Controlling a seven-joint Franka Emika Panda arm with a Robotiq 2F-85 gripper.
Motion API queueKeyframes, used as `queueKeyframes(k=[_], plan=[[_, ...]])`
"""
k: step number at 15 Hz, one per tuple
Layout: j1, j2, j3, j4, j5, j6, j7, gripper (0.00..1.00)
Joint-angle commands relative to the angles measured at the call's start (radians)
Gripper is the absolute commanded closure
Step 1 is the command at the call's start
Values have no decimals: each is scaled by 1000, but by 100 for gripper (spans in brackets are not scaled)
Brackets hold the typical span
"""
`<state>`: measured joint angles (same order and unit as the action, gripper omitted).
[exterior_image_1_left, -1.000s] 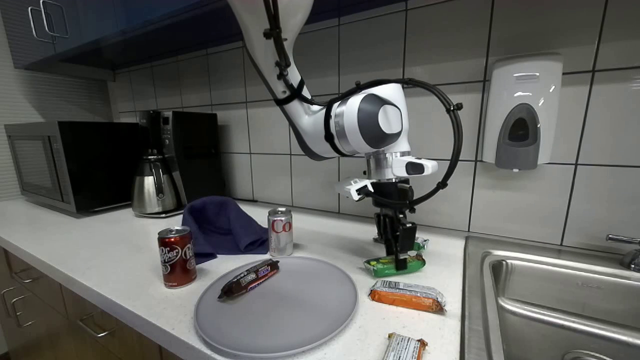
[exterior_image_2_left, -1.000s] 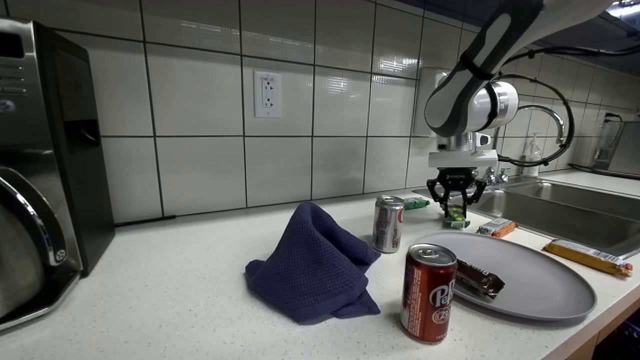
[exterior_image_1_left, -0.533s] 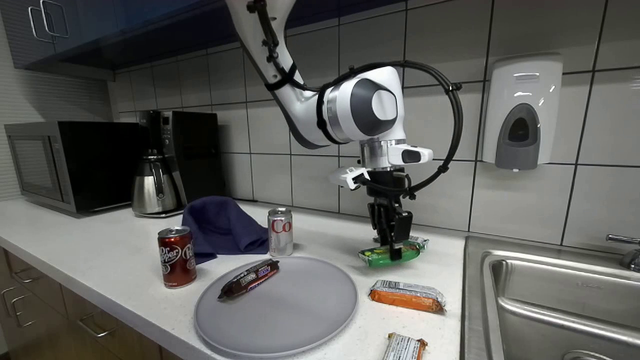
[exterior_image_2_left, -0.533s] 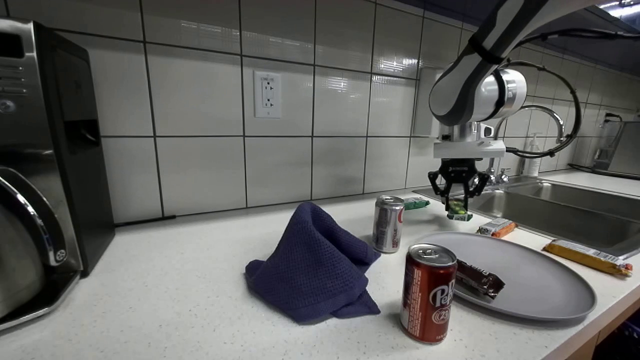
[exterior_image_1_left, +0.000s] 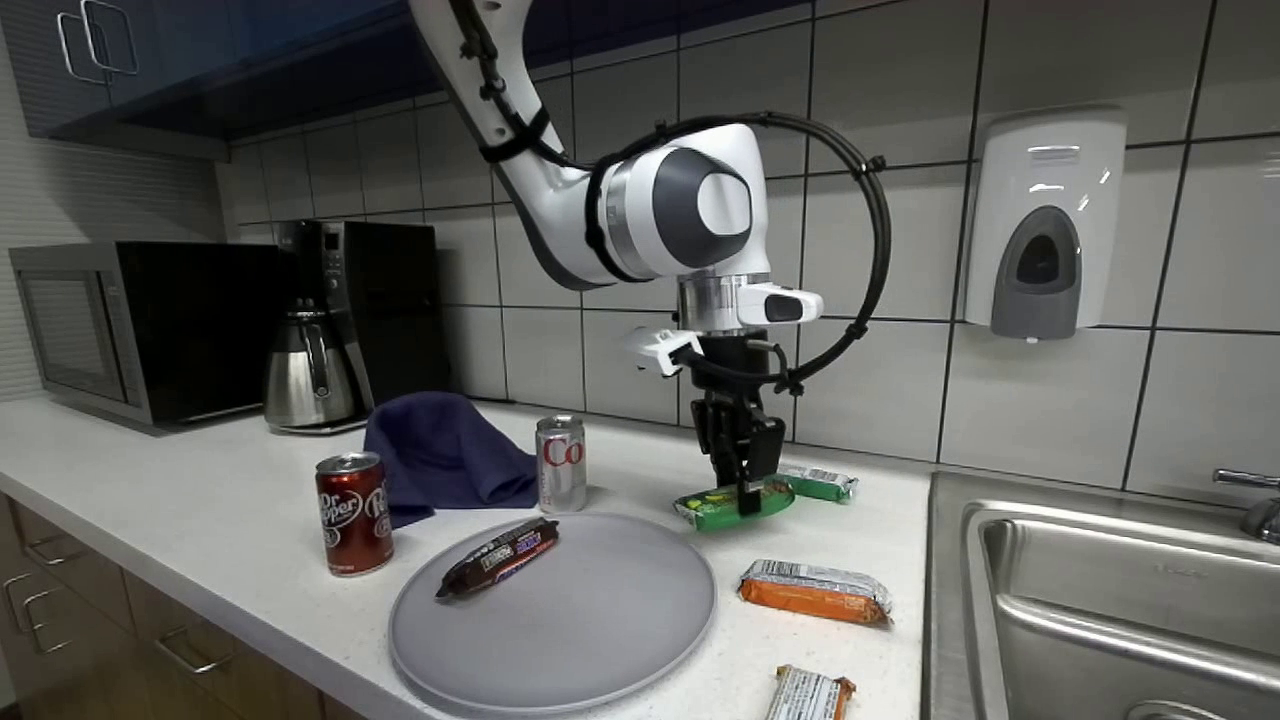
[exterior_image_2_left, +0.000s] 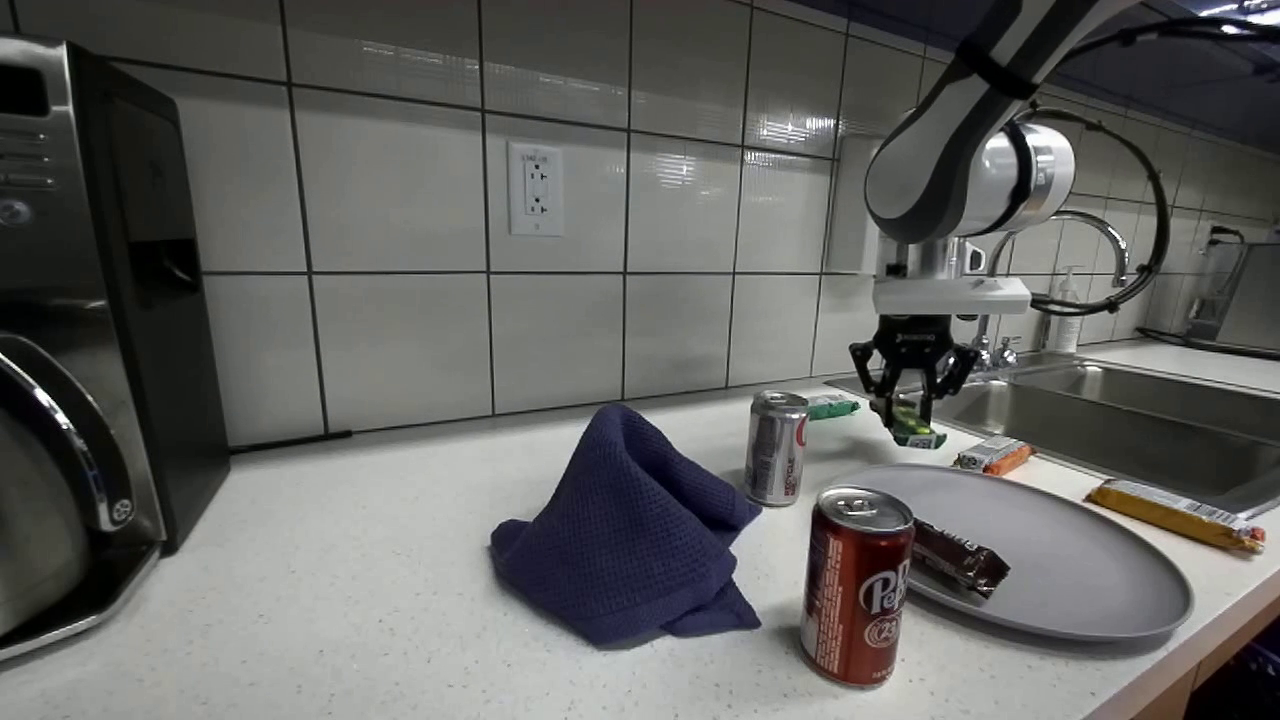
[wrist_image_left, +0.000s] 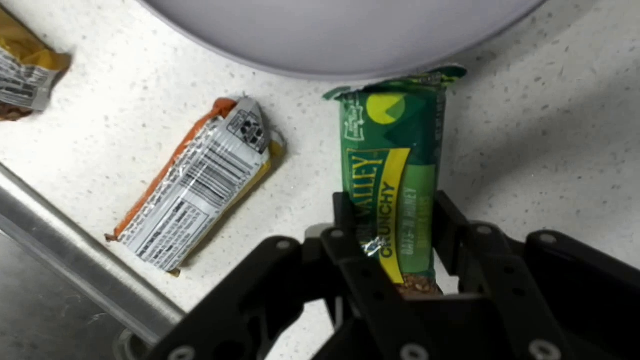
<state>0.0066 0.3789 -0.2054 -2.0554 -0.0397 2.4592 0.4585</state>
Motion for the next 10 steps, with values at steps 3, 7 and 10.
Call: queueKeyframes(k=[3,7,10], plan=[[2,-114,33,-145,-18,61,-76,84],[3,-172,55,-225,-21,92,-128,84],[2,-212,72,-270,-16,106,-160,84]])
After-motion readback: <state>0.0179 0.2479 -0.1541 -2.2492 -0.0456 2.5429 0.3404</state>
